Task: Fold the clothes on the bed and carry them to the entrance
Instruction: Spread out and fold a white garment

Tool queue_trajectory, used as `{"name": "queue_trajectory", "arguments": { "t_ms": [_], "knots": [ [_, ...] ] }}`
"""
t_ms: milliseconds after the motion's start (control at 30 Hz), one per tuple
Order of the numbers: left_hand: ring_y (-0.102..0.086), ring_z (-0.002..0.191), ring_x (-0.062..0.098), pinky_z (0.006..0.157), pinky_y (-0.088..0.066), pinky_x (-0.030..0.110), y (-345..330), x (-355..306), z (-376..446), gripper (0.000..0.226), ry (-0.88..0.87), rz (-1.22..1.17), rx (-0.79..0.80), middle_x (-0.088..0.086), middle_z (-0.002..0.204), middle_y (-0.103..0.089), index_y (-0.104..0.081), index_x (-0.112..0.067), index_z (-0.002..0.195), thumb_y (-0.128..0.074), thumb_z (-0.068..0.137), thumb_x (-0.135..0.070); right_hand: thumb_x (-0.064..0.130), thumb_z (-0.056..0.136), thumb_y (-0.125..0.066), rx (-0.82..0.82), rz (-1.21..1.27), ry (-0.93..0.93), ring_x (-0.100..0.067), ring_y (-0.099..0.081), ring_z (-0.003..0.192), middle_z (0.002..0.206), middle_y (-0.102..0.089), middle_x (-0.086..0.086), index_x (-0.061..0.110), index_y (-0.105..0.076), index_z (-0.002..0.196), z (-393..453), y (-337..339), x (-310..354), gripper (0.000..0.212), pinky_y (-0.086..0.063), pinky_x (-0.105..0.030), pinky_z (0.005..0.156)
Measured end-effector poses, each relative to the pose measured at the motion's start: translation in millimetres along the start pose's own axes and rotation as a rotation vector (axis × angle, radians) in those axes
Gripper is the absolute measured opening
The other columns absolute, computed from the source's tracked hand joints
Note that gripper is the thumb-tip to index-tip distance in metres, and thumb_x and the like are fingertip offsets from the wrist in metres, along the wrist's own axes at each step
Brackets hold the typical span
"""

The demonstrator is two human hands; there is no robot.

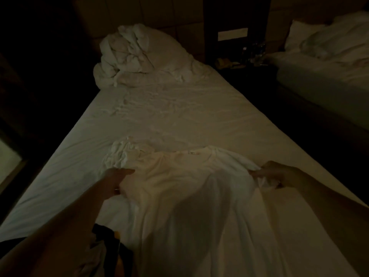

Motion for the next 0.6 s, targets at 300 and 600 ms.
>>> {"name": "queue_trajectory", "arguments": {
  "t_ms": [300,600],
  "knots": [
    [-0.058,0.114,0.036,0.093,-0.047,0.039,-21.7,-91.7,-37.0,0.056,-0.402,0.656,-0.329,0.022,0.124,-0.062,-0.066,-0.002,0.118,-0.085,0.07,-0.026,0.029,0.089,-0.07,0.039,0.435,0.152,-0.024,-0.064,0.079,0.091,-0.064,-0.009,0.011,-0.058,0.097,-18.4,0.2,22.9,0.023,-0.052,-0.032,0.062],
    [-0.062,0.078,0.021,0.062,-0.053,0.03,-141.5,-85.8,-51.6,0.021,-0.157,-0.3,0.257,0.011,0.098,-0.062,-0.059,-0.009,0.102,-0.068,0.09,-0.024,0.009,0.079,-0.076,-0.128,0.712,0.162,-0.027,-0.067,0.088,0.1,-0.072,-0.015,-0.004,-0.068,0.112,-23.4,37.1,10.0,0.036,-0.052,-0.032,0.074]
  ]
}}
Point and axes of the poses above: each hand's wrist, its own z-axis towards the middle knuckle, its own y-axis out of the back of the hand, x = y × z, the point moved 9 cm from there along z, towards the middle knuckle
